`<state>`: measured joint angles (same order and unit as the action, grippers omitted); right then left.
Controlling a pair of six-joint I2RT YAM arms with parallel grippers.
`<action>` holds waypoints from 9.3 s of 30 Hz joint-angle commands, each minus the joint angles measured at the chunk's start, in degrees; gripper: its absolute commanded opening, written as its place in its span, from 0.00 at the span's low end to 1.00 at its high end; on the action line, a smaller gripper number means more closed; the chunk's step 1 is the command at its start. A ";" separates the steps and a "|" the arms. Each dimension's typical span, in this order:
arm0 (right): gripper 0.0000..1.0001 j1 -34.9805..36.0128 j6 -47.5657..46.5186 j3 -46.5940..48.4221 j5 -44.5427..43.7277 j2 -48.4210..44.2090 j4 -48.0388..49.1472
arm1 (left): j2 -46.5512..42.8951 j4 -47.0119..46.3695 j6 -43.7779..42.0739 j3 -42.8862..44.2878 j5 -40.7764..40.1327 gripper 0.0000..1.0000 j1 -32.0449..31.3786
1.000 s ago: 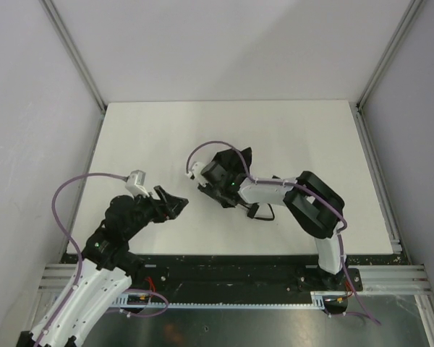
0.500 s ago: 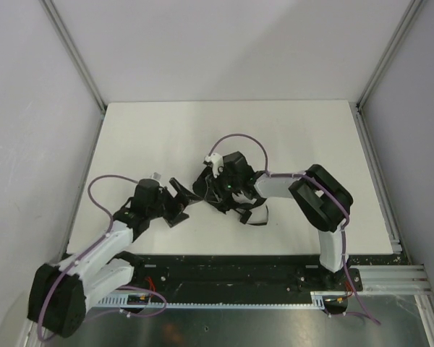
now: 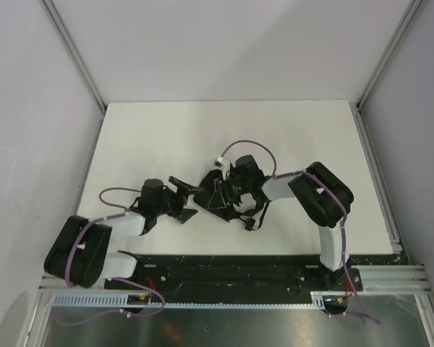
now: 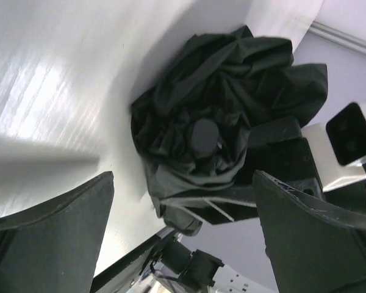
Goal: Put away the umbrella
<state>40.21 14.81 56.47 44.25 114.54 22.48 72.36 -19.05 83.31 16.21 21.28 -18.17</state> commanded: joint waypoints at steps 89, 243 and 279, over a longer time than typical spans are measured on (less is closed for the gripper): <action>0.00 -18.57 49.22 -37.51 -27.99 -58.81 -8.06 | -0.37 -71.89 -14.17 -1.06 22.67 0.00 -9.13; 0.00 -35.32 57.29 -18.17 -4.08 -73.11 6.63 | -34.71 37.90 -62.01 40.71 -37.42 0.00 -9.74; 0.00 -36.94 60.60 -14.11 15.28 -58.60 32.97 | -25.62 4.01 -39.60 21.24 12.19 0.98 -30.19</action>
<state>4.25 77.76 39.05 61.89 57.76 53.80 50.98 -11.70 42.22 39.33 35.46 -48.03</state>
